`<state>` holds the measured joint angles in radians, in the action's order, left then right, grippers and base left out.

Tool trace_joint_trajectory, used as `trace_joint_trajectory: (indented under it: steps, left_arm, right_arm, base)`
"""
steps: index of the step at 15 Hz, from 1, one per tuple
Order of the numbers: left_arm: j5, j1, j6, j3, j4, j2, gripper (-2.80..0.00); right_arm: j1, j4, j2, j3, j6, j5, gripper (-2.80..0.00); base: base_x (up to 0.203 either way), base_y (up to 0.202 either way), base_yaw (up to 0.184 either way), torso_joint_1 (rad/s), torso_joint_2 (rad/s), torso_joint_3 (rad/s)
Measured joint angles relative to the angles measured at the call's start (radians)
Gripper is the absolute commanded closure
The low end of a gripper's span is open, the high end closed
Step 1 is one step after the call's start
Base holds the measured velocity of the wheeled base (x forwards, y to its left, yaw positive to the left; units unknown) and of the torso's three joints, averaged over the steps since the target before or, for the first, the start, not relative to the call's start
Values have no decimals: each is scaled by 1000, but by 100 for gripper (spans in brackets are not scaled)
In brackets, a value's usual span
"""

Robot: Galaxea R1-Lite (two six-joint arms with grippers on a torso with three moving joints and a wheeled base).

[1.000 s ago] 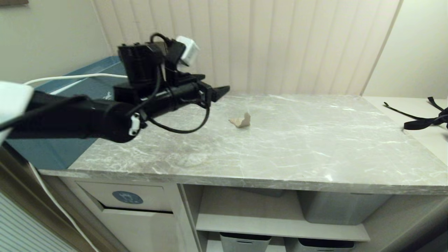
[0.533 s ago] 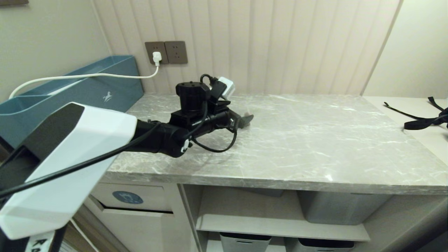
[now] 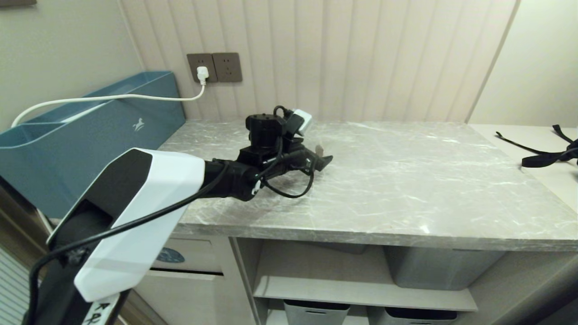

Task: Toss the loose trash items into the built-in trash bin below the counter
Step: Pick up the garbage

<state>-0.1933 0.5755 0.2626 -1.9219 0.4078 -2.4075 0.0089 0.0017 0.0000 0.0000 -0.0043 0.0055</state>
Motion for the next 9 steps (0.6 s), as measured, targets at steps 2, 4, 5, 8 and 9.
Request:
trace_joint_trajectory:
  steps: [2, 4, 5, 8, 9]
  left_arm:
    - [1, 5, -1, -13, -2, -21, -163]
    - [-2, 3, -3, -18, 16, -33, 0]
    - [-2, 3, -4, -18, 25, -38, 0]
    - [-6, 5, -20, -20, 32, -44, 0]
    - [-11, 5, -27, -20, 33, -46, 0]
  right_arm:
    - [0, 0, 0, 0, 0, 0, 0]
    - [0, 0, 0, 0, 0, 0, 0]
    - [0, 0, 0, 0, 0, 0, 0]
    - [0, 0, 0, 0, 0, 0, 0]
    - [0, 0, 0, 0, 0, 0, 0]
  base:
    - [0, 0, 0, 0, 0, 0]
    - [0, 0, 0, 0, 0, 0]
    - [0, 0, 0, 0, 0, 0]
    - [0, 0, 0, 0, 0, 0]
    - [0, 0, 0, 0, 0, 0]
